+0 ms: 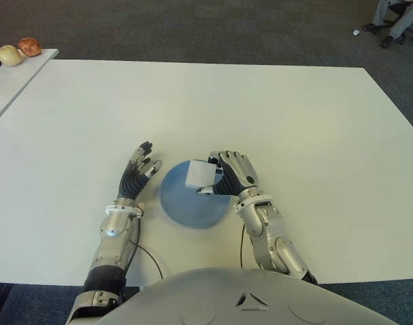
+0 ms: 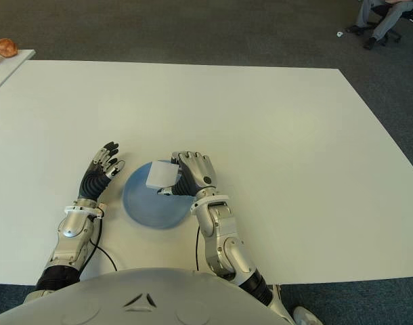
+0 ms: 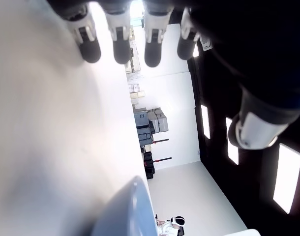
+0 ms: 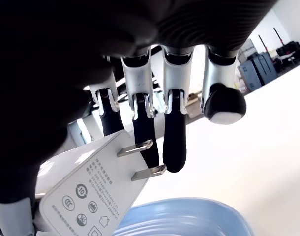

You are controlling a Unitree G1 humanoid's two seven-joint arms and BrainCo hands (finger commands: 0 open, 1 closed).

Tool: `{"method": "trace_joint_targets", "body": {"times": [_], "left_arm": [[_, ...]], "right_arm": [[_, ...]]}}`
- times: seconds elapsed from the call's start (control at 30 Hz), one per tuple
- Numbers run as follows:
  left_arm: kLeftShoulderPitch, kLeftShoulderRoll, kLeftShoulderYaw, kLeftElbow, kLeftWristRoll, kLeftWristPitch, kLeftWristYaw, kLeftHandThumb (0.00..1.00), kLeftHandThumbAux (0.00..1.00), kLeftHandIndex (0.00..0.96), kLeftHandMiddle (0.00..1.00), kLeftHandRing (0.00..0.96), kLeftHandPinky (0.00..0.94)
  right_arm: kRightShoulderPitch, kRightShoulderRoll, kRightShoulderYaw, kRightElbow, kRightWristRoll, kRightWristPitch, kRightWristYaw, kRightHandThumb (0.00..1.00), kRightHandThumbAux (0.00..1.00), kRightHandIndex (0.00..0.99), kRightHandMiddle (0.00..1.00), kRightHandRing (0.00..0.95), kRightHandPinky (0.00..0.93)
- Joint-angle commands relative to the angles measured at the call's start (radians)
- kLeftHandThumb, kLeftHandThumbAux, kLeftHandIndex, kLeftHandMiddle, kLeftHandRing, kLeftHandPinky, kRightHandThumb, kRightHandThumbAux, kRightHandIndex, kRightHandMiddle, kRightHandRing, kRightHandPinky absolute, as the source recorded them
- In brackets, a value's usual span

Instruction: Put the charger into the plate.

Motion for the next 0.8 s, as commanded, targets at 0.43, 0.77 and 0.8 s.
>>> {"method": "trace_joint_targets", "body": {"times": [0.43, 0.77, 0.8], "left_arm": [[0.040, -0.010, -0.025, 0.061, 0.017, 0.037, -0.010, 0.000, 0.493, 0.088, 0.096, 0.079, 0.076], [0.031, -0.005, -0.022, 0.095, 0.013, 0.009, -0.021, 0.000, 0.488, 0.085, 0.085, 0.066, 0.058], [0.030, -0.004, -0.022, 0.098, 0.012, 0.006, -0.022, 0.000, 0.487, 0.084, 0.084, 0.064, 0.057]], "right_arm": [[0.000, -0.054, 0.002, 0.044, 0.070, -0.107, -0.021, 0.253, 0.162, 0.005, 0.006, 0.006, 0.006], [-0.004, -0.064, -0.015, 0.049, 0.115, -0.146, -0.042, 0.249, 0.094, 0.000, 0.000, 0.000, 0.000], [-0.004, -0.064, -0.017, 0.050, 0.119, -0.150, -0.044, 0.248, 0.090, 0.000, 0.000, 0.000, 0.000]]}}
